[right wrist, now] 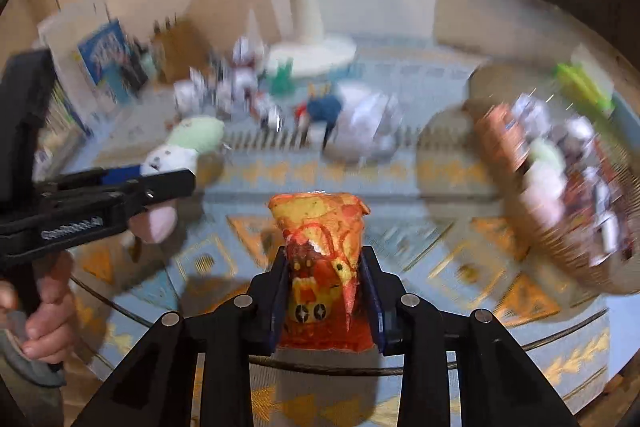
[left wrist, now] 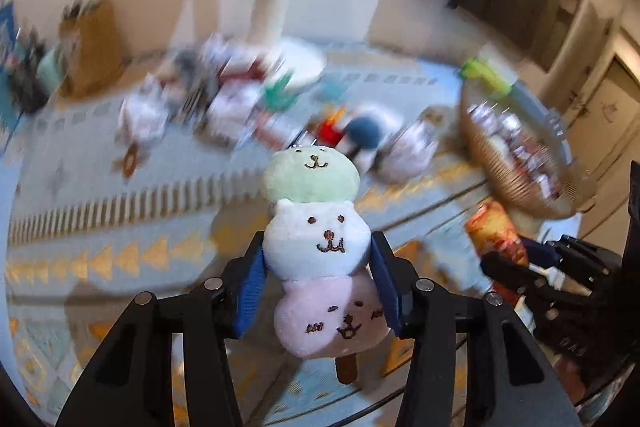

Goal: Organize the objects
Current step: 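Carry the plush skewer and snack bag into the amber bowl and open both tools, then move both open tools back over the cluttered table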

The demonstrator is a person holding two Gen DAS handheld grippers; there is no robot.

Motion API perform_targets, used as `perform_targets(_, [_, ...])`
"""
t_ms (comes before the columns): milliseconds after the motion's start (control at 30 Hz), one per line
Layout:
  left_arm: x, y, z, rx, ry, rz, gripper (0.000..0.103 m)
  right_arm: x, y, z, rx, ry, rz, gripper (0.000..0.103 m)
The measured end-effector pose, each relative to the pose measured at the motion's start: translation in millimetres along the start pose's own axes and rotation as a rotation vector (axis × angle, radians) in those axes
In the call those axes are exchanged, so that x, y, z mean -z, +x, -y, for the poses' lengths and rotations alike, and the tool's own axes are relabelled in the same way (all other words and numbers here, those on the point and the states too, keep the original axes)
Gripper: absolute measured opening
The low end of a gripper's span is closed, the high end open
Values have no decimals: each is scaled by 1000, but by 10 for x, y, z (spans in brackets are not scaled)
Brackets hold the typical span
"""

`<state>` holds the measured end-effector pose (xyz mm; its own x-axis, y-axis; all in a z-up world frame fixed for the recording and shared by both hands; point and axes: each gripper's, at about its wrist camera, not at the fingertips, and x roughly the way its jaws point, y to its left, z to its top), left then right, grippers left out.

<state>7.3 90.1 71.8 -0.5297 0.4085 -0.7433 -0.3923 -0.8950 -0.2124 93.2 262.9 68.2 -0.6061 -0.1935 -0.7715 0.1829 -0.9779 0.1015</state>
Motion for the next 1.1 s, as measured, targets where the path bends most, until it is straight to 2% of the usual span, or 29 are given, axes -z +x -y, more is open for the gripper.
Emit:
perform_targets(133, [-363, -76, 409, 50, 85, 71, 47, -241, -525, 387, 43, 67, 147, 32])
perform_targets(300, [-810, 86, 977, 199, 139, 102, 47, -488, -1002, 1143, 228, 232, 286, 33])
perform_targets(400, [-997, 282, 1377, 252, 191, 98, 47, -556, -1080, 1611, 298, 352, 296, 34])
perform_targets(567, [-1078, 585, 1838, 325, 230, 57, 49, -557, -982, 2045, 295, 467, 262, 34])
perform_targets(633, [-1082, 728, 1952, 329, 242, 23, 51, -554, -887, 2143, 296, 486, 234, 37])
perform_targets(733, [-1062, 881, 1974, 331, 221, -27, 51, -535, -774, 2212, 292, 501, 219, 48])
perform_targets(833, [-1023, 884, 1851, 363, 184, -41, 51, -460, -814, 2221, 285, 502, 235, 60])
perform_targets(1100, [-930, 511, 1304, 339, 108, 28, 51, -483, -901, 1962, 260, 440, 260, 62])
